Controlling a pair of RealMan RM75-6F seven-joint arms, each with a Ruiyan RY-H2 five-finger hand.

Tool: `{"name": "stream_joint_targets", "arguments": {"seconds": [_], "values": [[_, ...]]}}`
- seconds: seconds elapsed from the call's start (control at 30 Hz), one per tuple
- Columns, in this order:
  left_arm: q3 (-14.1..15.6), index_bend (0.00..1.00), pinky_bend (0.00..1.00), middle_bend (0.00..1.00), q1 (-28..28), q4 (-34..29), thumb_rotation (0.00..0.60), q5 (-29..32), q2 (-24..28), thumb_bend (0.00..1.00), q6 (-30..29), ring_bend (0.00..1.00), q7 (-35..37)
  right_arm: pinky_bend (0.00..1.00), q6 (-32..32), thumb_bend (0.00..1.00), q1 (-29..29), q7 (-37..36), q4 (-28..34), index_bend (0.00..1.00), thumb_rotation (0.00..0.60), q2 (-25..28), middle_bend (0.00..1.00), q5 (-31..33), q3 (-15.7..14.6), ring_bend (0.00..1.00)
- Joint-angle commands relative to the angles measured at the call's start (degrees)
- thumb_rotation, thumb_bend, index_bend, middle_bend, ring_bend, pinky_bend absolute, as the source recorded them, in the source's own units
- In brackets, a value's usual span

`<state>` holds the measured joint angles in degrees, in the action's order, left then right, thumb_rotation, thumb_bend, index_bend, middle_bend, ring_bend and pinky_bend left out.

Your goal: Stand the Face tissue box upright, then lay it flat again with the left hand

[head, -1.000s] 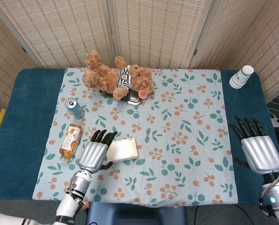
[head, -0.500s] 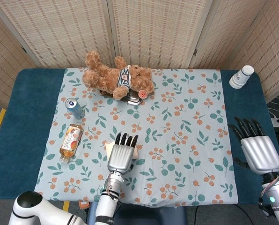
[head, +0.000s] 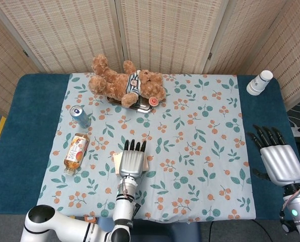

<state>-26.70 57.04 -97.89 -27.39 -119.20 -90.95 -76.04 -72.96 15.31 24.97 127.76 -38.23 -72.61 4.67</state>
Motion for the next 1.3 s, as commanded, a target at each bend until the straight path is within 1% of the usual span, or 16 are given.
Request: {"name": "stream_joint_targets", "arguments": {"seconds": [0.03,0.4,0.6,0.7,0.9,1.0,1.17,1.23,1.3], "values": [[-0.3,0.00,0.04,0.11,0.2,0.4,0.600,0.5,0.0,0.20,0.4,0.00,0.4,0.00,0.2,0.12,0.1,0.2,-0.1,0.12,0.600,-0.1,0.00,0.3,0.0,0.00],[-1.2,0.00,0.04,0.11,1.8,2.7,0.600,2.8,-1.7,0.20,1.1,0.00,0.9,0.00,0.7,0.12,0.5,0.2,-0.5,0.12,0.600,-0.3,0.00,1.5,0.2,0.00],[-1.0,0.00,0.04,0.11,2.6,5.3,0.600,3.4,-2.7,0.20,1.7,0.00,1.1,0.00,0.6,0.12,0.5,-0.4,-0.6,0.12,0.600,0.0,0.00,1.5,0.4,0.00],[-0.5,0.00,0.04,0.11,2.9,6.6,0.600,3.4,-2.6,0.20,2.3,0.00,0.8,0.00,0.4,0.12,0.5,-0.8,-0.6,0.13,0.600,0.2,0.00,1.4,0.4,0.00],[-0.6,0.00,0.04,0.12,2.9,8.5,0.600,4.5,-2.5,0.20,3.2,0.00,0.9,0.00,0.8,0.12,0.6,-0.9,-0.6,0.13,0.600,0.3,0.00,1.5,0.4,0.00],[-0.3,0.04,0.04,0.16,3.1,9.3,0.600,5.1,-2.8,0.20,3.4,0.00,0.3,0.00,0.9,0.12,0.6,-0.8,-0.6,0.13,0.600,0.3,0.00,1.6,0.4,0.00],[0.0,0.14,0.05,0.27,3.5,10.5,0.600,5.5,-3.1,0.21,3.5,0.00,-0.3,0.00,0.8,0.12,0.7,-0.8,-0.6,0.13,0.600,0.3,0.00,1.7,0.4,0.00],[0.0,0.18,0.06,0.33,3.6,10.6,0.600,5.4,-3.1,0.22,3.5,0.01,-0.4,0.00,0.8,0.12,0.7,-0.8,-0.6,0.13,0.600,0.3,0.00,1.8,0.4,0.00],[0.1,0.23,0.06,0.38,3.6,10.4,0.600,4.9,-3.1,0.24,3.5,0.05,-0.1,0.00,0.9,0.12,0.7,-0.8,-0.7,0.13,0.600,0.3,0.00,1.9,0.4,0.00]]}}
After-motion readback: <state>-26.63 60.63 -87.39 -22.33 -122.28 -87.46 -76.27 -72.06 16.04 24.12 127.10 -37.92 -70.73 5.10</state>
